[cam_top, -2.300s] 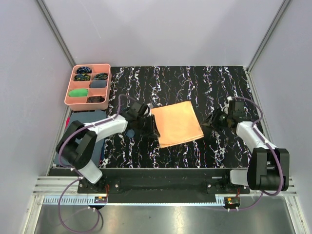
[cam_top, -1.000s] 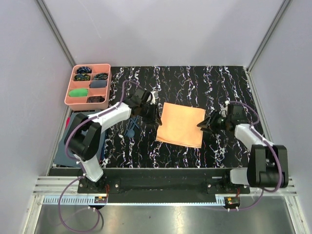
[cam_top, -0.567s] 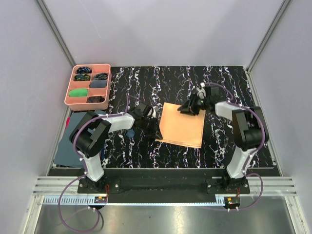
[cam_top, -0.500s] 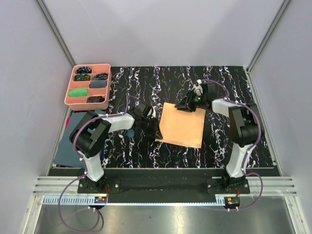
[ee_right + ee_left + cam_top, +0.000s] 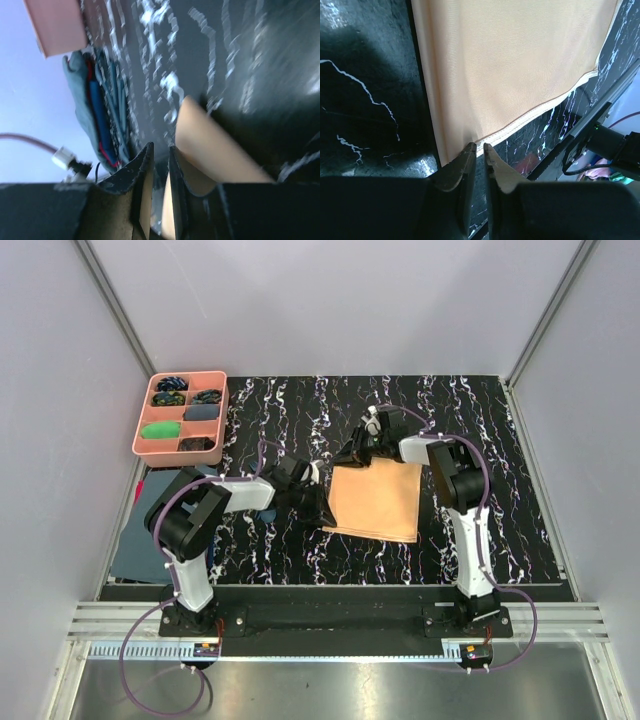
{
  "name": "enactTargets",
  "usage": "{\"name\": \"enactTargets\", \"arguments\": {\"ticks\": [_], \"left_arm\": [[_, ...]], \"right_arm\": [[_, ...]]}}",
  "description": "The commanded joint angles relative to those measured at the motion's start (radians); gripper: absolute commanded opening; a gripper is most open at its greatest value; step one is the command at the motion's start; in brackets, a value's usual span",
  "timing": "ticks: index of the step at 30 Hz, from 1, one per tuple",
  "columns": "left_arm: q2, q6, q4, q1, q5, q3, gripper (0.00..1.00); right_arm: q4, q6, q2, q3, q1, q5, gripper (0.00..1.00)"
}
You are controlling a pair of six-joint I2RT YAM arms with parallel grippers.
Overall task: Fold the napkin into a case and place the utensils inside
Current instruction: Fold the top corner of the square-folded napkin at the center of the board.
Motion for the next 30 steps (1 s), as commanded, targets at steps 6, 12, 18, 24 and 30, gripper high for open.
{"name": "enactTargets", "arguments": {"ticks": [6,12,18,24,30], "left_arm": [[-0.012,0.009,0.008,0.0,-0.038,-0.104,0.18],[-0.11,0.0,-0.009,-0.014,0.008,-0.087,0.24],[-0.233,0.02,-0.105,-0.026,-0.021,0.03,0.46],[-0.112,0.101,-0.204,-0.019,-0.115,0.152,0.43],[-0.028,0.149,-0.192,-0.019,-0.195,0.157,0.28]], "right_arm": [[-0.199,-0.116,0.187,0.313,-0.019,0.027,0.27],[-0.426,-0.24,0.007,0.309,-0.028,0.211,0.45],[-0.666,-0.258,-0.394,-0.03,-0.062,0.463,0.66],[-0.704,-0.171,-0.785,-0.469,-0.088,0.497,0.71],[-0.698,-0.038,-0.954,-0.702,-0.094,0.558,0.66]]}}
